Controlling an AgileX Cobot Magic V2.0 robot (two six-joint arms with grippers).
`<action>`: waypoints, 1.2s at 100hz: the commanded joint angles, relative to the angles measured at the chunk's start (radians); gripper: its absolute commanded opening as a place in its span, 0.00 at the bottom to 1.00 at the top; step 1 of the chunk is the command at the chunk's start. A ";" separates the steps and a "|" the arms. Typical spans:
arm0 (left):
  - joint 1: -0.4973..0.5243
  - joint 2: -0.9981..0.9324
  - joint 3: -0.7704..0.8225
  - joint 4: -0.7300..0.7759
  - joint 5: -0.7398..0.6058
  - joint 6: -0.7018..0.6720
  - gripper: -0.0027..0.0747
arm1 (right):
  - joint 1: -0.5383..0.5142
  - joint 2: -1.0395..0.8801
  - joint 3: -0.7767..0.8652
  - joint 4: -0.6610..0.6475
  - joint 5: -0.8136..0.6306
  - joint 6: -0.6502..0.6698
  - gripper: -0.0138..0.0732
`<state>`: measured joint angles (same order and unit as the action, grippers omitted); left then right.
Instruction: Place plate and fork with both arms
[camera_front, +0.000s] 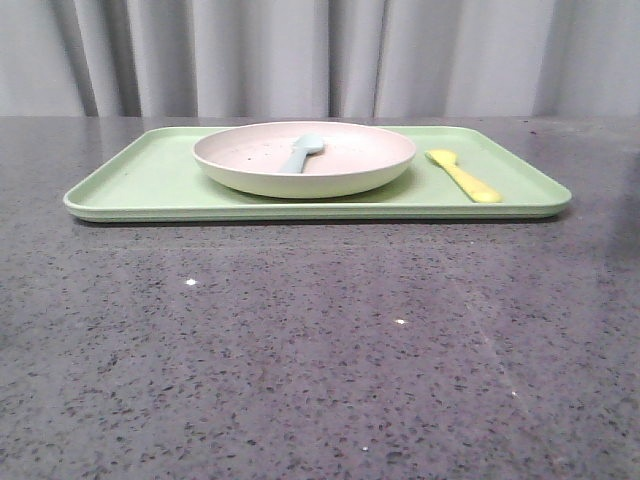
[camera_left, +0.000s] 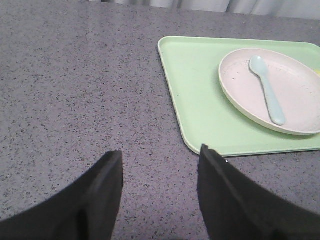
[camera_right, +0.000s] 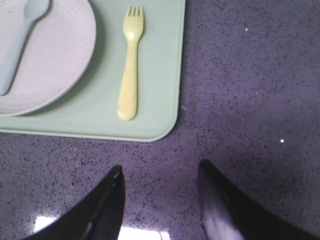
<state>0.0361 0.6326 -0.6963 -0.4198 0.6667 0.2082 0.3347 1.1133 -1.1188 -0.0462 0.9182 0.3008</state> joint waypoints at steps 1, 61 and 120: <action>-0.003 -0.003 -0.024 -0.020 -0.065 -0.005 0.47 | -0.003 -0.093 0.041 -0.018 -0.104 -0.011 0.57; -0.004 -0.003 -0.024 -0.020 -0.065 0.005 0.01 | -0.003 -0.543 0.455 -0.042 -0.316 -0.011 0.08; -0.097 -0.034 0.048 -0.027 -0.178 0.012 0.01 | -0.003 -0.928 0.706 -0.043 -0.531 -0.012 0.08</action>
<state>-0.0229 0.6178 -0.6392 -0.4198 0.5967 0.2162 0.3347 0.2075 -0.4025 -0.0713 0.4861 0.3008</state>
